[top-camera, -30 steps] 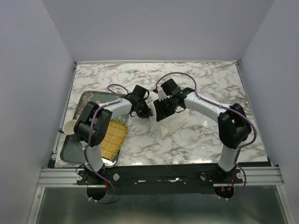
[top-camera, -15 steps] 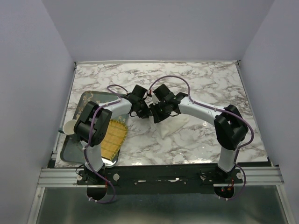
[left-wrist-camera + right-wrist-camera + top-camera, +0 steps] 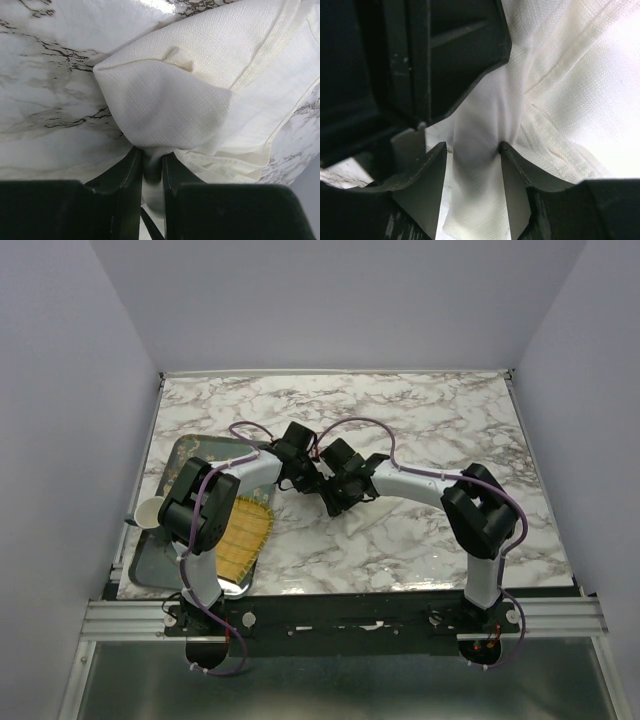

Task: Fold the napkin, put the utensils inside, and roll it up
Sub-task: Roll the napkin with the utensil

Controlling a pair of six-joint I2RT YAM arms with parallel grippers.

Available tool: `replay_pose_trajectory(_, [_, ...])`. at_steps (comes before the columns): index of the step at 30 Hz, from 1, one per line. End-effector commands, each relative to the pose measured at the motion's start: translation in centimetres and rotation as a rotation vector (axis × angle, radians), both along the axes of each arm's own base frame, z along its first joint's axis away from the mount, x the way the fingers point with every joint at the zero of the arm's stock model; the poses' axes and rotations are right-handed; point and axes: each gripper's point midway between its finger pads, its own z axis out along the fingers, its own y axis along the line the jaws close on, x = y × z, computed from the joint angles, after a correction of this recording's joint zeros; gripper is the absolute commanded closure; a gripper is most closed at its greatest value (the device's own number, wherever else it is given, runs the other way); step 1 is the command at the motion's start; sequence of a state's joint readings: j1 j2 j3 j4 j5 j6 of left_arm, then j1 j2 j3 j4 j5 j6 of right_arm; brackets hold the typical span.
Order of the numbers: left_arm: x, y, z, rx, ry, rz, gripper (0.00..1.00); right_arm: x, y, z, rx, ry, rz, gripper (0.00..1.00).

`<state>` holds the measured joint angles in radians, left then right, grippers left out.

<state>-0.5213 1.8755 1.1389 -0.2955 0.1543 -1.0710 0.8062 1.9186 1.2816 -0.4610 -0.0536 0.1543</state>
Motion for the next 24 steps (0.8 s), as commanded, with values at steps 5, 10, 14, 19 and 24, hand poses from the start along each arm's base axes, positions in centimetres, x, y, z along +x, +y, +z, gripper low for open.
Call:
replay_pose_trajectory(5, [-4.5, 3.0, -4.5, 0.150, 0.184, 0.004, 1.00, -0.8, -2.6, -5.1, -0.172, -0.032, -0.021, 0.42])
replay_pose_trajectory(10, [-4.9, 2.6, -4.6, 0.131, 0.205, -0.004, 1.00, -1.6, -4.5, -7.8, -0.283, -0.055, -0.072, 0.51])
replay_pose_trajectory(14, [-5.0, 2.6, -4.6, 0.119, 0.212, -0.005, 1.00, -1.8, -6.0, -9.4, -0.339, -0.082, -0.141, 0.66])
replay_pose_trajectory(19, [-4.8, 2.9, -4.5, 0.116, 0.205, -0.003, 1.00, -1.5, -6.2, -9.1, -0.327, -0.097, -0.141, 0.87])
replay_pose_trajectory(24, [-3.4, 3.7, -3.5, 0.118, 0.139, -0.042, 0.98, -2.6, -2.2, -7.6, -0.064, 0.046, -0.032, 1.00])
